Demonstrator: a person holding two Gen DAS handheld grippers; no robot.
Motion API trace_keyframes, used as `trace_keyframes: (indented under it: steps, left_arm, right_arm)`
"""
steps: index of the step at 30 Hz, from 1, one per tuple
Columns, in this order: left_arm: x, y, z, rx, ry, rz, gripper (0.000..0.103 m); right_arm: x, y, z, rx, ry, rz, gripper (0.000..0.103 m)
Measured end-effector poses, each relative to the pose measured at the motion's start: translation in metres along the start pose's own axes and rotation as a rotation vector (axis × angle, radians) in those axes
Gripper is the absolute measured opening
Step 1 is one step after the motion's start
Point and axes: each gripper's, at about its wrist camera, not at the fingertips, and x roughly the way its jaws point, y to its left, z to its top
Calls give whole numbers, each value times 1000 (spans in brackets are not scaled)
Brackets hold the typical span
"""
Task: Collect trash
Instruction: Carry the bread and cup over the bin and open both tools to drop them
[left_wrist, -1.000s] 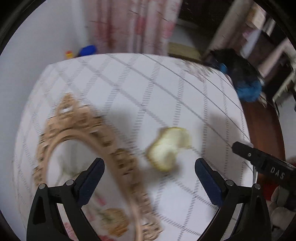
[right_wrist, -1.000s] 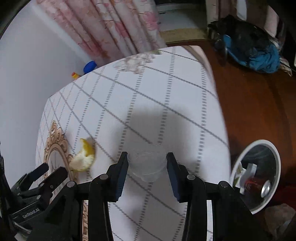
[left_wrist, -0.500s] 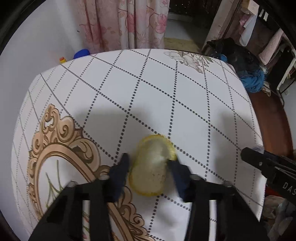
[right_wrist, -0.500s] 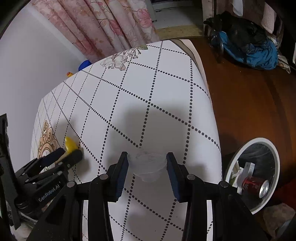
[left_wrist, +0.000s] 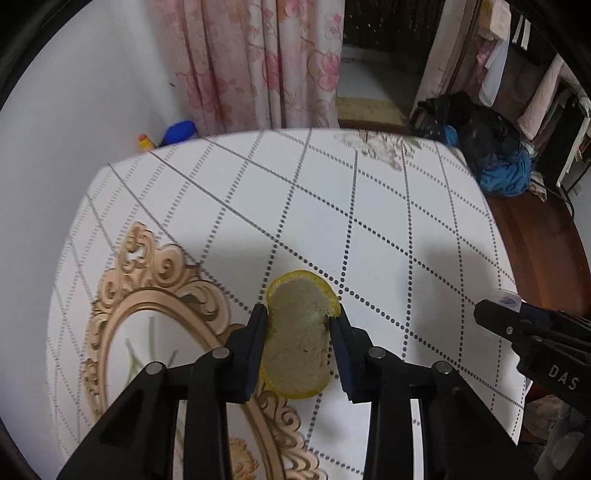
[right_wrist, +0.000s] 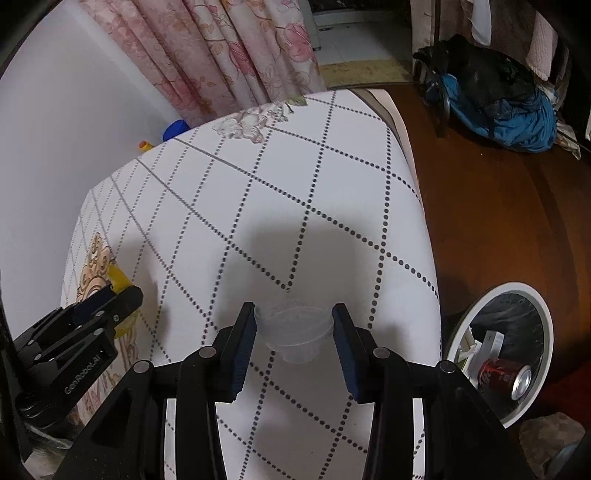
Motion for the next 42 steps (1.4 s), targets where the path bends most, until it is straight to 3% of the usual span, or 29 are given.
trace_keyframes:
  steps: [8,12,17,22,26,30,33,39,42]
  left_arm:
    - [-64,1,-10,-15,-98,13,31]
    - [-104,-12,-16,-9,-143,-26,31]
    - [-144,-46,-18,22,-193,-97,31]
    - [-163,-109,-14,80,-201,-238,31]
    - [-137,-166,-14,119,-117,-353,31]
    - [-69,-229,-15,149,64,-449,31]
    - [-19,-266,-14,165,186,-479,31]
    - [57,-323,-7,245,360,-476,32]
    - [81,-339,-5,278,419,-416,36]
  right_arm:
    - [-47,12,-14,-37,-85,37,44]
    - [-81,9,-22,-34,-129,69,44]
    - [-137,-25,-36,28,-196,103,44]
    - [-185,-88,-57,108,-241,68,44]
    - [-196,-155,-80,188,-226,-7,44]
    - [-168,-233,-103,317,-142,-58,44]
    - [-138,-276,-113,392,-84,-75,44]
    - [-75,-348,-118,530,28,-101,44]
    - [-52,-371,-115,582,72,-96,44]
